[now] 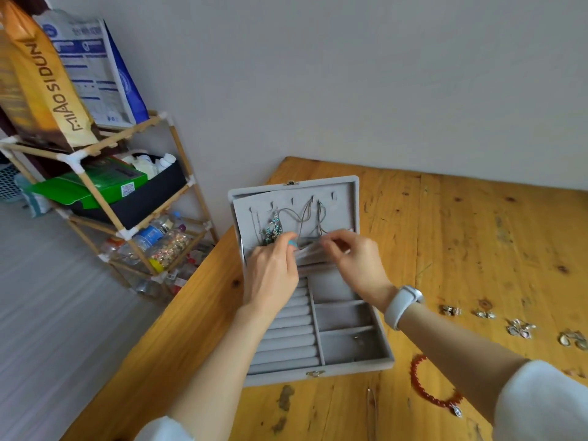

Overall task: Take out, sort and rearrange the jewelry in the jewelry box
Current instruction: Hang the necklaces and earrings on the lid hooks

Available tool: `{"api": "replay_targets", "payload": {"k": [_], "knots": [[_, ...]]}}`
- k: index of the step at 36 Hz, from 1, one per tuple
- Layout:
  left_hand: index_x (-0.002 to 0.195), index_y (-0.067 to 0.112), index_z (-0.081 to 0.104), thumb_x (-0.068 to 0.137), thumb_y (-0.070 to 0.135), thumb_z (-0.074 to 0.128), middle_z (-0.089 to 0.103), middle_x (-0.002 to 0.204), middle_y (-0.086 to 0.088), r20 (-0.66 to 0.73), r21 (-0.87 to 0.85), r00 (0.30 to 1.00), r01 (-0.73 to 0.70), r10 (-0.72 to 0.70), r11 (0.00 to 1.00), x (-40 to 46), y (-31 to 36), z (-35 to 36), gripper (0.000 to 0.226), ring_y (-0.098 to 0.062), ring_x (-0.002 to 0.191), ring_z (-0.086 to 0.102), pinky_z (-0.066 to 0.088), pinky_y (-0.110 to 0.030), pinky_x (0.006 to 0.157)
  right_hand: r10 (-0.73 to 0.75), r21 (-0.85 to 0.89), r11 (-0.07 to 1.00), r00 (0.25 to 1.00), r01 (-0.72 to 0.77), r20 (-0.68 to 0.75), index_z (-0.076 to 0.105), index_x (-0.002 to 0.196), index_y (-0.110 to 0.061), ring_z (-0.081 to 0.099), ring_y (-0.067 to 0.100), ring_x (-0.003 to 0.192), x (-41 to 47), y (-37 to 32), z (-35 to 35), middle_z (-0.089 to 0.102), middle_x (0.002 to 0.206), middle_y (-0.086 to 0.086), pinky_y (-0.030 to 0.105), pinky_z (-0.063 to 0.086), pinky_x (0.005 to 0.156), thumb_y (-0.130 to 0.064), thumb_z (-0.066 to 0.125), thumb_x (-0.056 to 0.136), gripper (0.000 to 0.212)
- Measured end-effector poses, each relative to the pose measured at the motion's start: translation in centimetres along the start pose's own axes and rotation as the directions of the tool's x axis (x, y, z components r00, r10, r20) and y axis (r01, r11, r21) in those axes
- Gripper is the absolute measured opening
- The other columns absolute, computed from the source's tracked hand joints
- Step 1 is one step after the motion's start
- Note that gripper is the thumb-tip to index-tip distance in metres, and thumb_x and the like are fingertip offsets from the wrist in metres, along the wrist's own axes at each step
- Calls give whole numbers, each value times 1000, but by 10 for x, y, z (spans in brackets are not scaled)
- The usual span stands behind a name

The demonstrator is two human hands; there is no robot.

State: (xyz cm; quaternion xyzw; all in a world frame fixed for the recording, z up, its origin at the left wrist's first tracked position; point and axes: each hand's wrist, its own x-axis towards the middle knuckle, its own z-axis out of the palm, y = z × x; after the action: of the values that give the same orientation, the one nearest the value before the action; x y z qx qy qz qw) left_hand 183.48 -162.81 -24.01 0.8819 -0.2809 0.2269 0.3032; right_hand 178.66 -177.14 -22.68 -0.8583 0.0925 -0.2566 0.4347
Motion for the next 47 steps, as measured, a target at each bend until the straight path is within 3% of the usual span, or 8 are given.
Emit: {"api": "replay_targets", "payload": {"k": [5, 11, 17, 25, 31, 36, 42, 47], "knots": [[105, 9, 58, 82, 21, 37, 68, 88, -7, -57, -30, 998, -10, 9, 999, -6, 2, 3, 34, -22, 92, 55, 48, -37, 73, -150, 37, 988, 989, 149, 6, 68, 103, -10, 62, 12, 81, 20, -19, -7, 69, 98, 0, 13, 47, 75, -7, 56, 87, 20], [102, 10, 61, 82, 20, 39, 66, 90, -6, -60, 27, 998, -9, 11, 1000, -7, -3, 7, 32, -20, 92, 56, 50, -35, 75, -435, -423, 751, 862, 506, 259, 68, 92, -10, 61, 28, 72, 26, 1, 6, 67, 79, 6, 32, 48, 61, -24, 44, 85, 28], [100, 4, 61, 83, 15, 43, 65, 96, -9, -67, 66, 986, -150, 154, 987, -10, -9, 9, 27, -20, 99, 47, 41, -29, 86, -326, -684, 623, 921, 379, 213, 63, 54, -12, 60, 26, 61, 25, 0, 10, 60, 60, 3, 31, 34, 62, -25, 44, 80, 34], [95, 3, 65, 81, 18, 42, 64, 93, -9, -82, 163, 993, -69, 84, 984, -14, -5, 16, 30, -26, 84, 61, 42, -30, 79, 34, -794, 586, 974, 162, 223, 64, 103, -12, 40, 30, 113, 33, -26, 9, 53, 117, 8, 39, 29, 88, -26, 44, 89, 29], [84, 10, 68, 83, 21, 42, 66, 72, -3, -52, 226, 990, -114, 129, 967, -10, -6, 16, 28, -24, 69, 63, 35, -28, 72, -270, -579, 724, 927, 375, 262, 56, 104, -4, 56, 38, 92, 25, -14, 5, 56, 101, 16, 40, 45, 70, -4, 58, 77, 27], [80, 9, 62, 83, 21, 46, 62, 61, -8, -101, 194, 995, 1, 19, 981, -8, -1, 14, 20, -29, 59, 59, 33, -31, 66, -335, -464, 717, 841, 520, 424, 32, 140, -11, 46, 29, 115, 22, -11, 7, 44, 135, 8, 40, 49, 76, -7, 50, 84, 60], [75, 11, 56, 85, 22, 48, 61, 59, -7, -134, 113, 990, 48, -32, 992, -7, -1, 15, 17, -29, 55, 57, 32, -31, 62, -446, -540, 577, 790, 613, 421, 67, 81, -14, 59, 25, 69, 26, 3, 12, 62, 68, 0, 27, 48, 50, -7, 55, 69, 18], [78, 11, 65, 85, 22, 53, 61, 81, -7, -148, 121, 989, 29, -10, 992, -7, -1, 14, 18, -27, 60, 59, 43, -33, 59, -405, -709, 432, 822, 557, 400, 66, 68, -19, 55, 21, 59, 28, 2, 5, 59, 53, -6, 24, 33, 53, -14, 43, 62, 24]]}}
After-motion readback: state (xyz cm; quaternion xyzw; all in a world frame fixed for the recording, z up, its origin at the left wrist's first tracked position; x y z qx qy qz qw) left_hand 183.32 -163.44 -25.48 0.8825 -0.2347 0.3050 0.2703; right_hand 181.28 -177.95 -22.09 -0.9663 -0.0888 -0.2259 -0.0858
